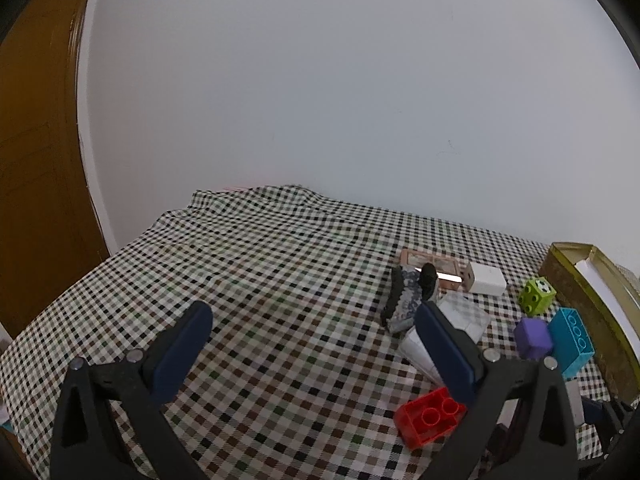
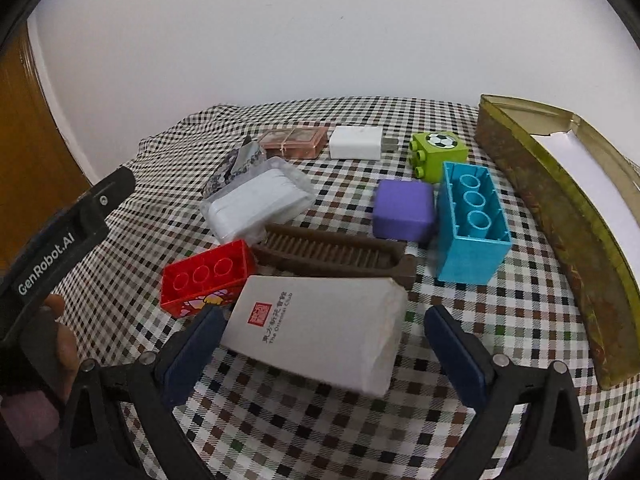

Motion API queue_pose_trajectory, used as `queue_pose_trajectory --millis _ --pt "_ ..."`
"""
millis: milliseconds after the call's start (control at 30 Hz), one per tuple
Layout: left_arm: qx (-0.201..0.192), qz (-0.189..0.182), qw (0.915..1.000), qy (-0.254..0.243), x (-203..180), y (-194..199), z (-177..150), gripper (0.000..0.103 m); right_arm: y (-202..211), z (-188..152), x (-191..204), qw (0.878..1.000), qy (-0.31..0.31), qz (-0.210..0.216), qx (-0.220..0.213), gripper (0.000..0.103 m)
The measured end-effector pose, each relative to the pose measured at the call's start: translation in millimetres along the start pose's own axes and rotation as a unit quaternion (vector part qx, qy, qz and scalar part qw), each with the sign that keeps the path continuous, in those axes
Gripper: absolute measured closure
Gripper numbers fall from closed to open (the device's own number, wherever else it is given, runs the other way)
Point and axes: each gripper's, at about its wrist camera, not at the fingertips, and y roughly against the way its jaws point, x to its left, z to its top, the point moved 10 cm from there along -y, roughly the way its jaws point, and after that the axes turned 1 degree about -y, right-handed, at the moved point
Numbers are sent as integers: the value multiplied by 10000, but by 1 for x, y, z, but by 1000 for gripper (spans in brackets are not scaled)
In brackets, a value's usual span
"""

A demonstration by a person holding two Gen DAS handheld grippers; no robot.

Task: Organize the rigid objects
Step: 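Grasp the white printed box with the right tool while the left tool grasps the red brick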

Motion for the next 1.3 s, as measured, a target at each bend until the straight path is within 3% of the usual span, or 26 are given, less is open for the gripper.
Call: queue_pose_trajectory --millis 167,267,367,500,600,700,800,867,967,1067,1200,1300 --pt "33 17 10000 -15 -1 -1 0 0 -8 -4 9 9992 286 -178 200 1" --pt "26 -5 10000 1 -1 -1 0 0 -5 -4 5 9993 242 -235 135 13" --pt "33 -121 9999 32 -2 -1 -1 0 -1 -7 1 9993 276 -202 131 13" --pt "213 -767 9968 -111 -14 -2 -6 0 13 -6 -7 9998 132 117 -85 13" --pt "439 -1511 9872 -243 -30 0 -14 0 29 3 -13 9980 218 221 -555 13" --pt "582 -1944 9765 -721 -48 7 -22 1 51 12 -30 9938 128 202 -1086 13" --pt "827 -2001 9692 -1173 -63 5 -34 2 62 17 -51 9901 -261 240 -1356 13" --pt "972 -2056 9637 -1400 -71 4 -41 19 62 18 -63 9883 -557 380 -1368 13" --pt "1209 -2032 9570 -1680 -78 1 -51 23 59 17 -73 9863 -846 532 -1311 13" --pt "1314 -2247 9461 -1929 -86 4 -61 32 54 17 -79 9854 -933 587 -1298 13" --pt "1410 -2383 9306 -2395 -97 9 -74 32 55 17 -74 9860 -852 618 -1294 13" --pt "1541 -2304 9230 -2669 -101 4 -81 46 57 15 -73 9855 -865 620 -1324 13"
